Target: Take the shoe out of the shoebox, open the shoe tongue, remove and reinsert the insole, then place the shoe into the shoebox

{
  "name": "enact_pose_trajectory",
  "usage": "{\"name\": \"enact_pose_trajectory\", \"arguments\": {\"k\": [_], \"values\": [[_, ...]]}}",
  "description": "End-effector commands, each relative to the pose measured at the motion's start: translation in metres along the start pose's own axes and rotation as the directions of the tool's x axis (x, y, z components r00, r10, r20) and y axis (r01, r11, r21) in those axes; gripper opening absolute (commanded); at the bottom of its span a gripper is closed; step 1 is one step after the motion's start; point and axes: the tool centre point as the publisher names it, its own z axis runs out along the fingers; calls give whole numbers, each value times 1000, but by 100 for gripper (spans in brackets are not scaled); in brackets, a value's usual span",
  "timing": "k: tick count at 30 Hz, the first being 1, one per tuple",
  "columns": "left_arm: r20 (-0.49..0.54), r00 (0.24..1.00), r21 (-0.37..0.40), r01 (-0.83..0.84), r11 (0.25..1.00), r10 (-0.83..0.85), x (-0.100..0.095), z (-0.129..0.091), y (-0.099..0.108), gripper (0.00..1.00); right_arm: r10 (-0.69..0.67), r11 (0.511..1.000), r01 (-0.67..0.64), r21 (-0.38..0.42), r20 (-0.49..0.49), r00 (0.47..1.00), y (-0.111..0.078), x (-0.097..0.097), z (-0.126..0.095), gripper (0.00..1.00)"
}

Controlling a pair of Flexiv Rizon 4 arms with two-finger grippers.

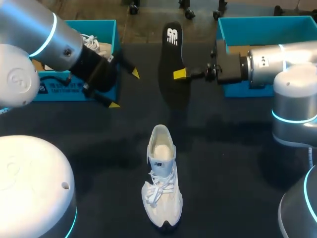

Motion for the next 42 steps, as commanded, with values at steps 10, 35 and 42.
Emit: {"name": "enact_pose_trajectory", "arguments": {"k": [10, 35, 42], "values": [[-111, 912, -188, 371, 909, -395, 32, 16, -23, 100, -45, 997, 48, -61, 46, 998, -25, 0, -7, 0], [-198, 830, -210, 483, 850, -521, 68, 41, -43, 100, -186, 981, 188, -44, 34, 982, -56, -7, 22, 0], [-223, 810, -229, 498, 837, -543, 76, 53, -45, 100, -199, 978, 201, -55, 30, 979, -59, -8, 25, 0]]}}
